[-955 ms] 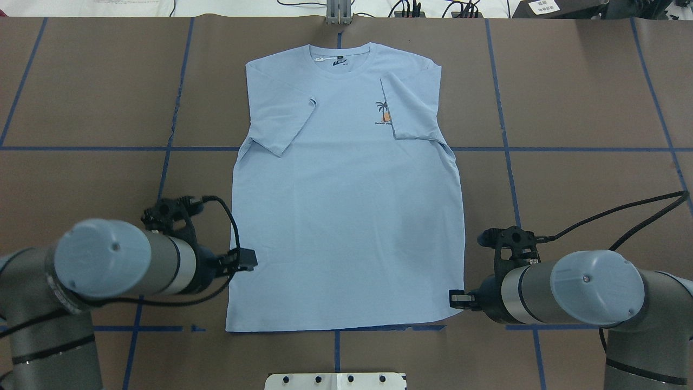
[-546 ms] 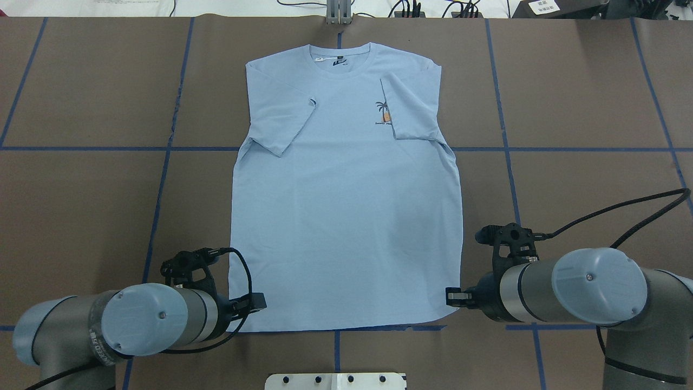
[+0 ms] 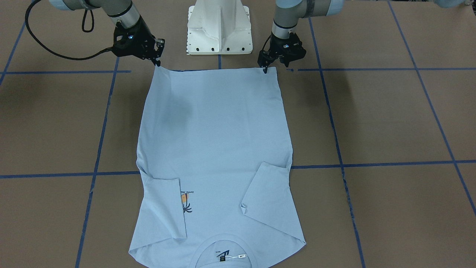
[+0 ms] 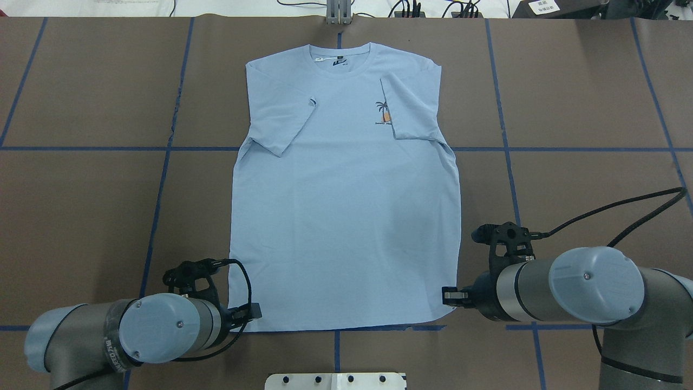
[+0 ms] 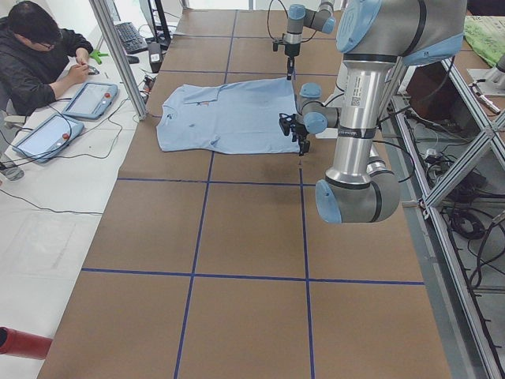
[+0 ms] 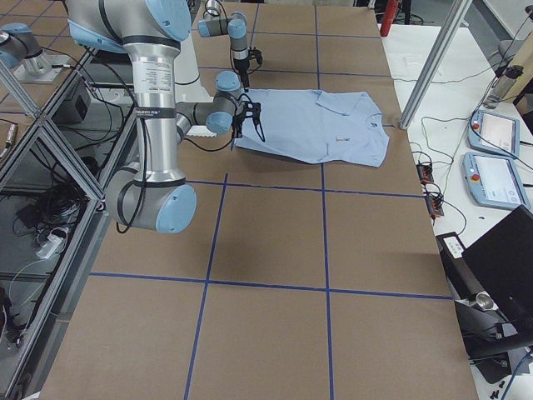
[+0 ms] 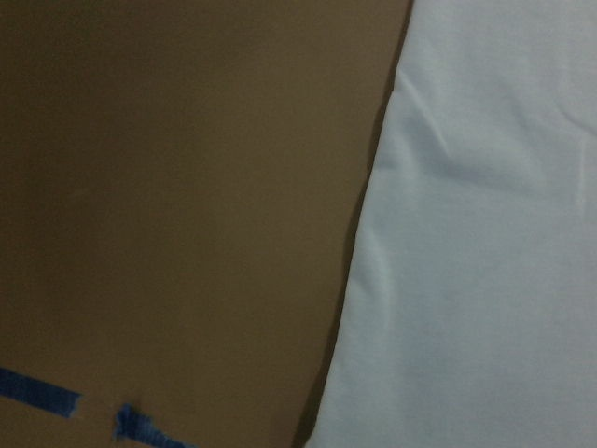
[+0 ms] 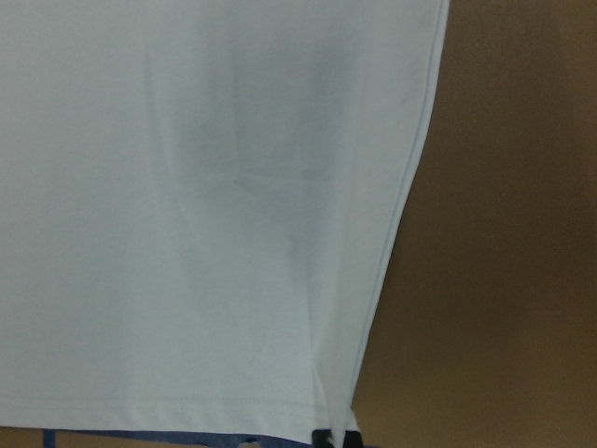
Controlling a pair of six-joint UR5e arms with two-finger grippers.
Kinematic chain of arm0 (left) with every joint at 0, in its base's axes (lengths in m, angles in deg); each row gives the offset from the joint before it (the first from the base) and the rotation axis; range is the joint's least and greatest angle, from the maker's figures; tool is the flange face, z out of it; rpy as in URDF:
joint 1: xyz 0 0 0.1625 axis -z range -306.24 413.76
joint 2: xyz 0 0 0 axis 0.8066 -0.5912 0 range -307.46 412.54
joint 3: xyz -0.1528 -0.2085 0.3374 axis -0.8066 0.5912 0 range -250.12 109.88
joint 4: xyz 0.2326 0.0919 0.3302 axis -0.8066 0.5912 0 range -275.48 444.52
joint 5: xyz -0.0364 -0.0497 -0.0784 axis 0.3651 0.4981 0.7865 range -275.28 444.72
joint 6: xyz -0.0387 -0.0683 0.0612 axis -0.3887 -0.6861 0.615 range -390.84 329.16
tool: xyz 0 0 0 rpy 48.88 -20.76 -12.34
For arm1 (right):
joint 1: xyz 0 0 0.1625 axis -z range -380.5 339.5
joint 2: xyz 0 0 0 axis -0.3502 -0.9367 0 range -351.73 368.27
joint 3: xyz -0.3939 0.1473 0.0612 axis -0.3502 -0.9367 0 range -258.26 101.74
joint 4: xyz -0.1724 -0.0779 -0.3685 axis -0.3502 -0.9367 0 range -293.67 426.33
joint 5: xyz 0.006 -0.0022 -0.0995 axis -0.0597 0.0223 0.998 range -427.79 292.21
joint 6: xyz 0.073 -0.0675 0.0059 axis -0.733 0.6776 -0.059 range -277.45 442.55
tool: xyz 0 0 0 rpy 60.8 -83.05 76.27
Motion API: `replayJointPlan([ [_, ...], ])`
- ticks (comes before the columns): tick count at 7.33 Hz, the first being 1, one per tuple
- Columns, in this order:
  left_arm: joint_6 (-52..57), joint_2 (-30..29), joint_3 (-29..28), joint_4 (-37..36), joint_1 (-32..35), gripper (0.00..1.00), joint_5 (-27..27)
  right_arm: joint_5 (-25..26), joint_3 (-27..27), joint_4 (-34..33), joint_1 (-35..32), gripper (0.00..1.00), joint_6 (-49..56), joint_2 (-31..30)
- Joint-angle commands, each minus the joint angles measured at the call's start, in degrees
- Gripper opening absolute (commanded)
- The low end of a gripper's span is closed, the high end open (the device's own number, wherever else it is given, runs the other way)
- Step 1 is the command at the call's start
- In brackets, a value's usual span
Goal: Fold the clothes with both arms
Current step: 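Move the left gripper to the other hem corner and grasp it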
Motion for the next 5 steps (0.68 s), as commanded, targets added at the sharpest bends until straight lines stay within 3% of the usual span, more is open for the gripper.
replayJointPlan([
  [1,0.1,-0.5,-1.7,0.0,-1.0,0.94,0.0,0.0,-0.1,0.0,0.0,0.00,0.0,0.0],
  [2,0.0,-0.6,-2.0,0.1,-1.3,0.85,0.1,-0.1,-0.1,0.0,0.0,0.00,-0.1,0.0],
  [3,-0.2,-0.6,-1.9,0.1,-1.3,0.63,0.3,-0.1,-0.1,0.0,-0.2,0.00,0.0,0.0],
  [4,-0.1,-0.7,-1.3,0.0,-1.3,0.49,0.3,-0.2,0.0,0.0,-0.3,0.00,0.0,0.0],
  [5,-0.1,-0.7,-1.2,0.0,-1.2,0.44,0.3,-0.2,0.0,0.0,-0.4,0.00,0.0,0.0],
])
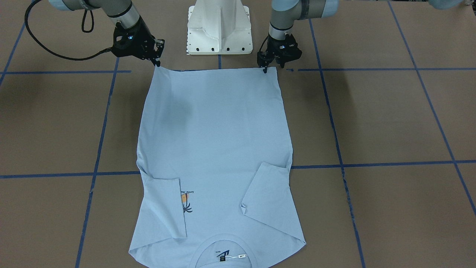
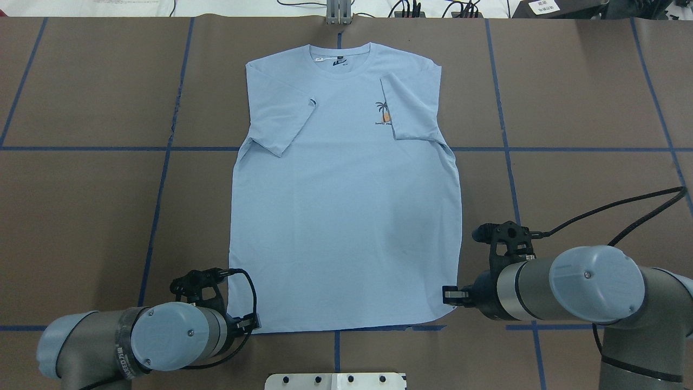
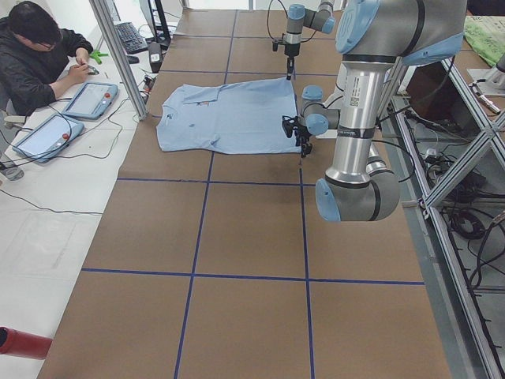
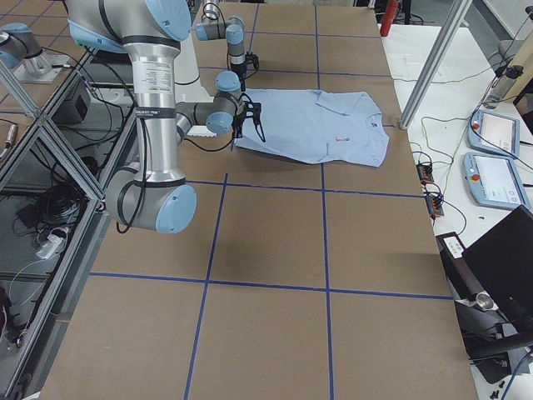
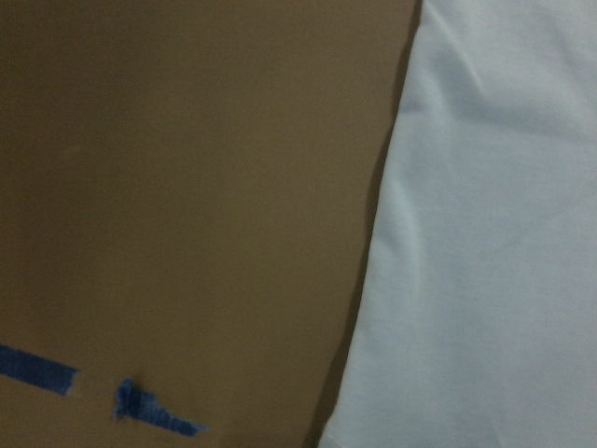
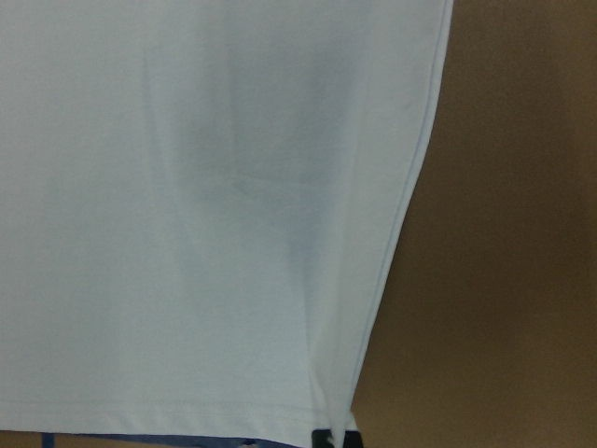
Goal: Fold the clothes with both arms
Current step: 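Move the left gripper to the other hem corner and grasp it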
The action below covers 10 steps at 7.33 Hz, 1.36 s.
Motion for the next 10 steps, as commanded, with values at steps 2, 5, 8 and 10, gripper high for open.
replayJointPlan([
  [2,0.1,-0.3,0.2,-0.1,0.1,0.41,0.0,0.0,0.0,0.0,-0.1,0.00,0.0,0.0],
  [5,0.2,-0.9,0.5,-0.2,0.6,0.24,0.0,0.0,0.0,0.0,-0.2,0.00,0.0,0.0],
  [8,0.1,-1.1,1.9,-0.3,0.9,0.00,0.2,0.0,0.0,0.0,-0.2,0.00,0.0,-0.1],
  [10,0.2,-0.9,5.3,-1.3,1.3,0.00,0.5,0.0,0.6,0.0,-0.4,0.00,0.0,-0.3],
])
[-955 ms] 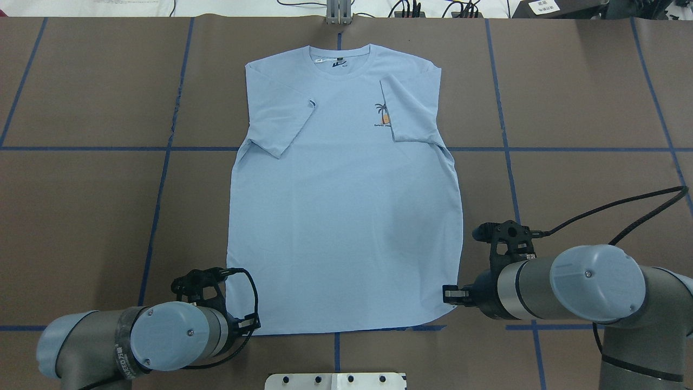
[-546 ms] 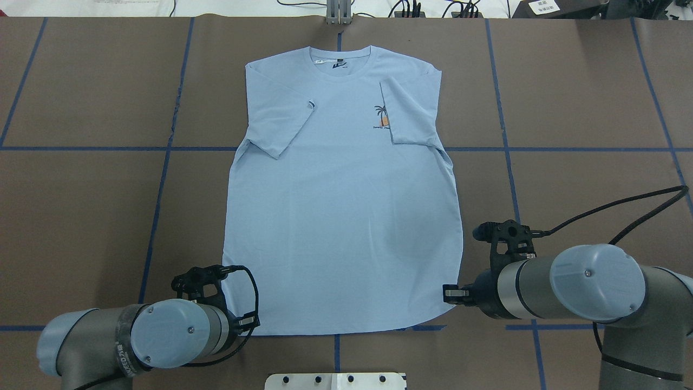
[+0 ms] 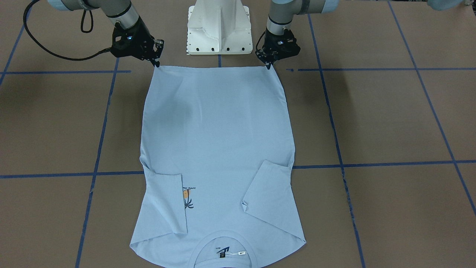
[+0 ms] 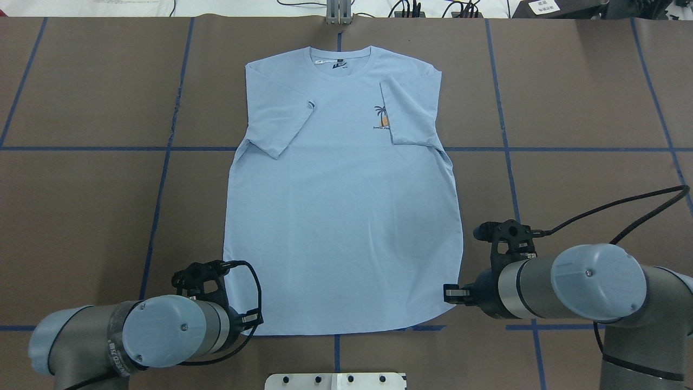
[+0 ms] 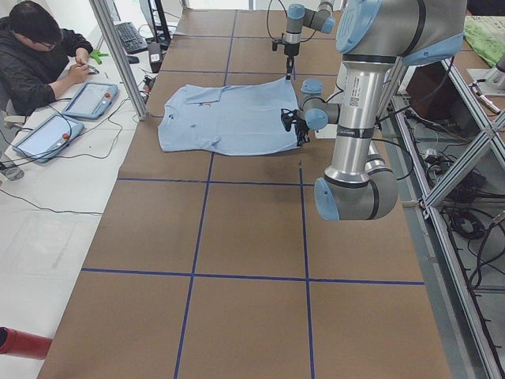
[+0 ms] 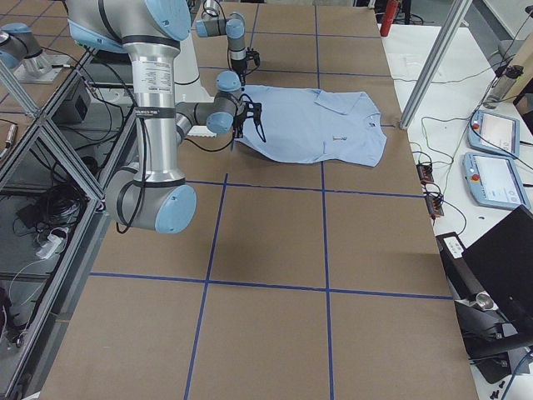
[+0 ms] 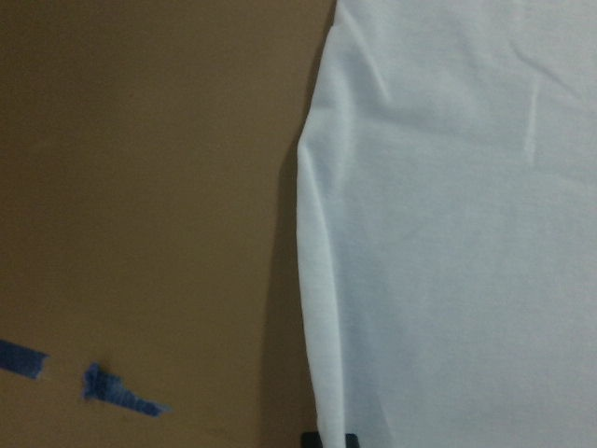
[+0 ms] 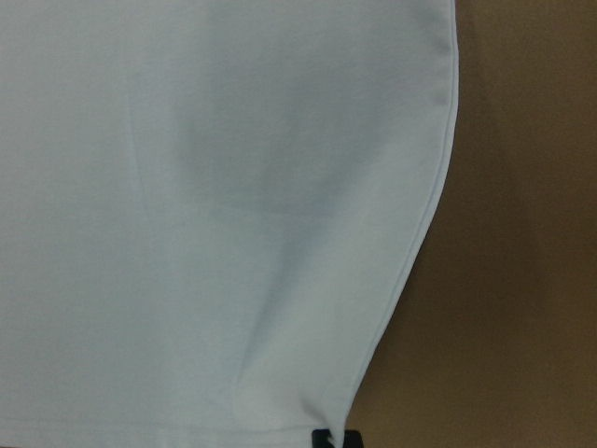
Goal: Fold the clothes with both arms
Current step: 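Move the left gripper to the other hem corner and grasp it, then lift the hem with both grippers and fold it toward the collar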
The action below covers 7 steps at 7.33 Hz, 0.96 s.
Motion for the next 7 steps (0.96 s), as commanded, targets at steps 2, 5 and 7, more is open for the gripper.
replayJointPlan([
  [2,1.3,0.2,10.9,-10.7,0.0,0.00,0.8,-2.5,2.8,-0.8,-0.3,0.00,-0.1,-2.3],
  [5,4.1,0.5,15.5,-12.9,-3.6,0.00,3.6,-13.1,10.2,-0.9,-0.2,0.00,-2.6,-9.5],
  [7,6.7,0.4,19.5,-16.3,-7.2,0.00,5.7,-14.8,12.2,-0.9,6.3,0.00,-9.5,-10.3],
])
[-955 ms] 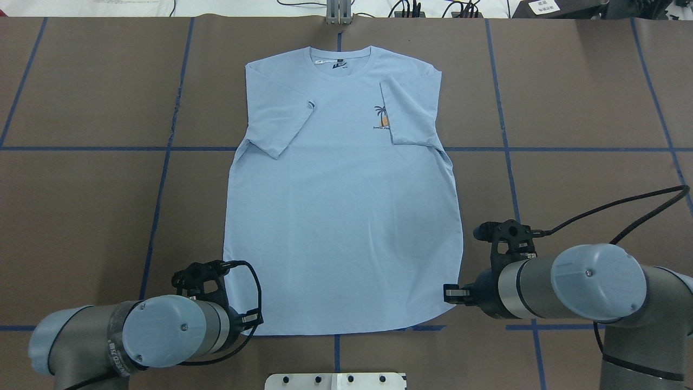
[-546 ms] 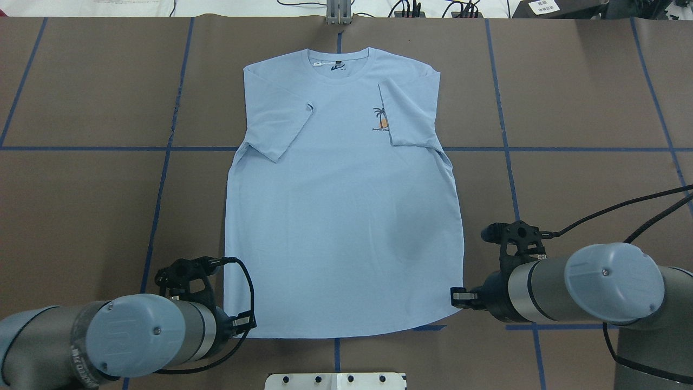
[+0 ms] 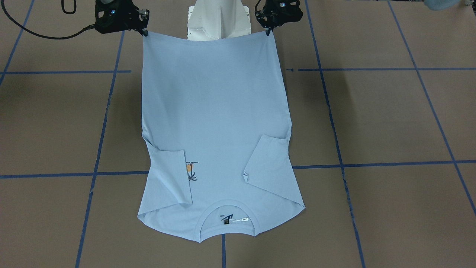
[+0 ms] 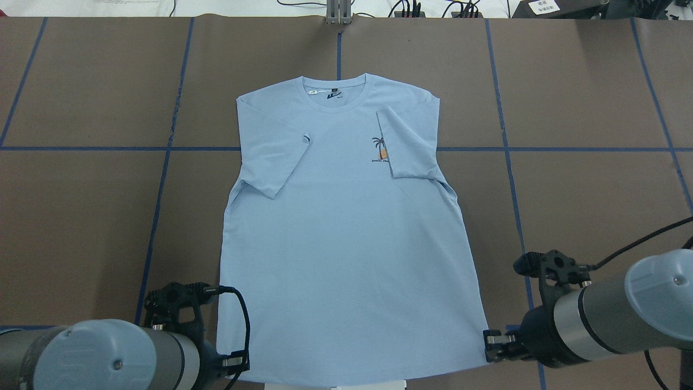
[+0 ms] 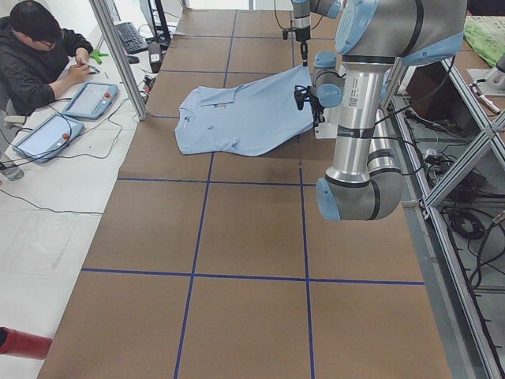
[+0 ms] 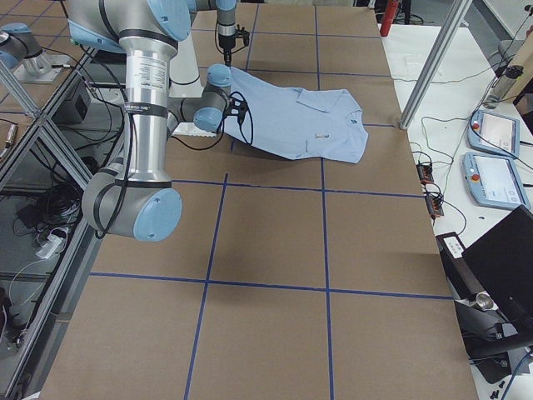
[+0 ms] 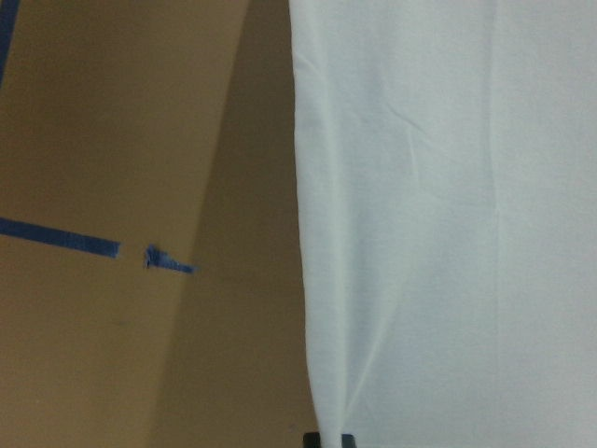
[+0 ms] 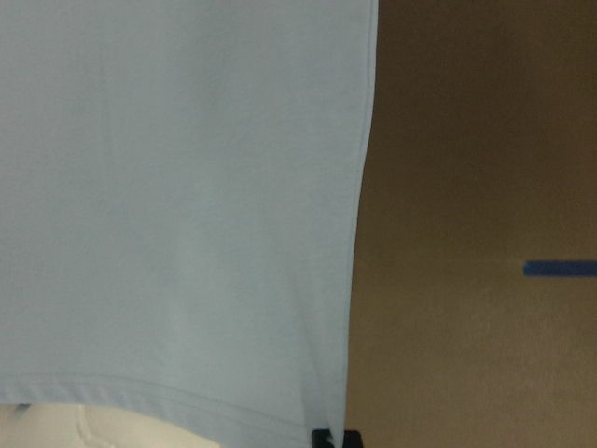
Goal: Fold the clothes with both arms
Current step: 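Lift the hem with both grippers and fold it toward the collar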
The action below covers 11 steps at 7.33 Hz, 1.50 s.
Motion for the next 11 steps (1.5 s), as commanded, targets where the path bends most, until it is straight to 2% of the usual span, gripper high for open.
replayJointPlan([
  [1,1.4,0.1,5.4,-2.9,-4.1,0.00,1.4,-2.3,1.9,0.0,5.0,0.00,-5.8,-1.0],
  [2,1.4,0.2,5.7,-3.0,-5.3,0.00,1.4,-2.3,1.8,0.0,5.1,0.00,-5.8,-0.8],
  [4,1.8,-0.1,4.8,-3.0,-4.6,0.00,1.4,-2.2,1.3,0.3,-2.0,0.00,-4.8,-0.3],
  [6,4.7,-0.4,3.5,-3.1,1.0,0.00,1.4,-2.2,-3.5,0.5,-9.8,0.00,-1.4,6.6],
  [7,7.0,-0.5,1.3,-3.1,5.8,0.00,1.6,-1.8,-6.3,0.5,-13.5,0.00,-0.6,8.1],
  [9,12.2,-0.6,0.1,-3.0,13.4,0.00,4.9,-2.8,-11.6,0.8,-20.1,0.00,3.0,13.0],
  [11,12.3,-4.8,-5.1,-2.7,18.8,0.00,4.9,-2.1,-18.0,0.7,-24.4,0.00,4.2,19.5],
])
